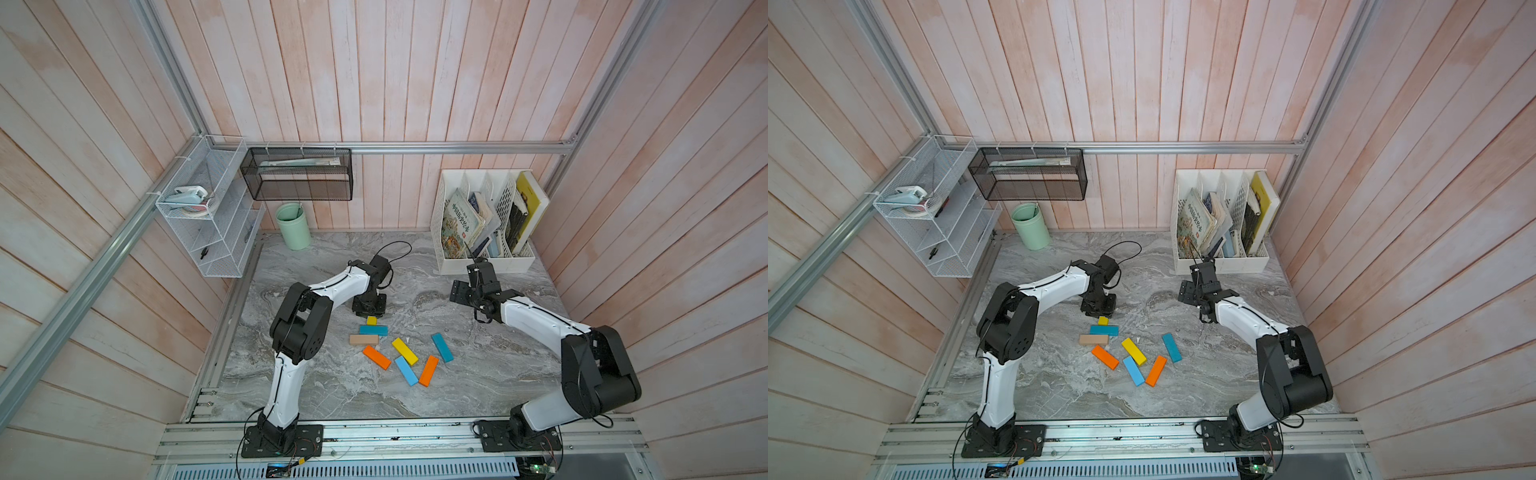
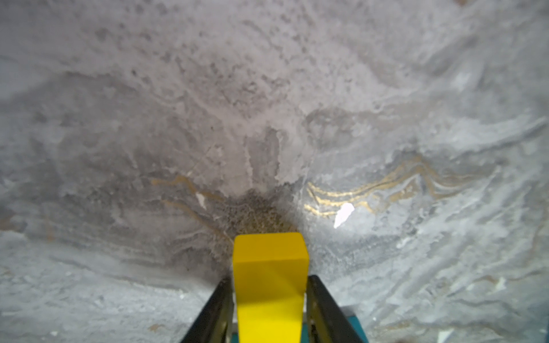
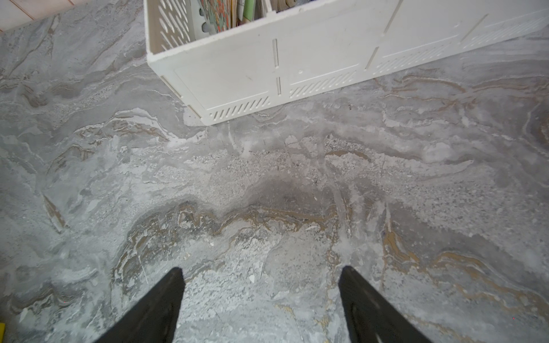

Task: Assemble a giraffe with building blocks
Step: Pick up the building block from the center of the board.

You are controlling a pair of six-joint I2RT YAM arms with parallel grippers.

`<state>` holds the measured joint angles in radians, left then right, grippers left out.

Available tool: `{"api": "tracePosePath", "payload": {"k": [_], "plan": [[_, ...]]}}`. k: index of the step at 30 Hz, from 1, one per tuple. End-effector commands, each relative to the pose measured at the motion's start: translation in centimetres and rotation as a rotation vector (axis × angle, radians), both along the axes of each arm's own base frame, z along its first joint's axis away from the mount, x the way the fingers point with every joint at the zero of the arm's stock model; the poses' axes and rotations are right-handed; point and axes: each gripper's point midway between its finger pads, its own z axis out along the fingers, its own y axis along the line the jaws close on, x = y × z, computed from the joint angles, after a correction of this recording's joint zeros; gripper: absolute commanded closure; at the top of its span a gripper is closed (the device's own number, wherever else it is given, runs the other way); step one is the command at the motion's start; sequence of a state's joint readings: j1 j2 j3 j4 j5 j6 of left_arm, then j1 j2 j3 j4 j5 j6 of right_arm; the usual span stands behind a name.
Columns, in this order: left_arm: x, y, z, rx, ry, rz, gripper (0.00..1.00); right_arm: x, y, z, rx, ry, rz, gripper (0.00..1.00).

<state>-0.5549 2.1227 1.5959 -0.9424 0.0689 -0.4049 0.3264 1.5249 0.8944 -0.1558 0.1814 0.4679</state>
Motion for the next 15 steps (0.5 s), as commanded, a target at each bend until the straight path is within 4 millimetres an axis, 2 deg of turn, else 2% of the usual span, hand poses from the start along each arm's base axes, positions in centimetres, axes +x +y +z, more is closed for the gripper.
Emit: {"api": "tracePosePath", "payload": {"k": [1, 3, 7, 8, 9, 10, 15], "plan": [[0.8, 0.1, -0.4, 0.026, -0.02, 0.022, 0.61, -0.3, -0.3, -1.2, -0.001, 0.026, -0.01, 0.15], [1.1, 0.2, -0.4, 0.037, -0.027, 0.033, 0.69, -0.3, -0.2, -1.2, -0.001, 0.025, -0.008, 0.15], [1.6, 0.5, -0.1, 0.055, -0.04, 0.06, 0.78, -0.4, -0.2, -1.3, 0.003, 0.026, -0.007, 0.15], [1.8, 0.7, 0.0, 0.061, -0.043, 0.068, 0.83, -0.4, -0.2, -1.3, 0.002, 0.026, -0.007, 0.15], [2.0, 0.8, 0.0, 0.068, -0.047, 0.081, 0.94, -0.4, -0.2, -1.4, 0.003, 0.027, -0.007, 0.16], [2.2, 1.0, 0.1, 0.08, -0.053, 0.095, 1.0, -0.5, -0.1, -1.4, 0.004, 0.028, -0.006, 0.15], [3.2, 1.4, 1.1, 0.111, -0.081, 0.158, 1.0, -0.4, -0.1, -1.4, 0.009, 0.027, -0.004, 0.16]]}}
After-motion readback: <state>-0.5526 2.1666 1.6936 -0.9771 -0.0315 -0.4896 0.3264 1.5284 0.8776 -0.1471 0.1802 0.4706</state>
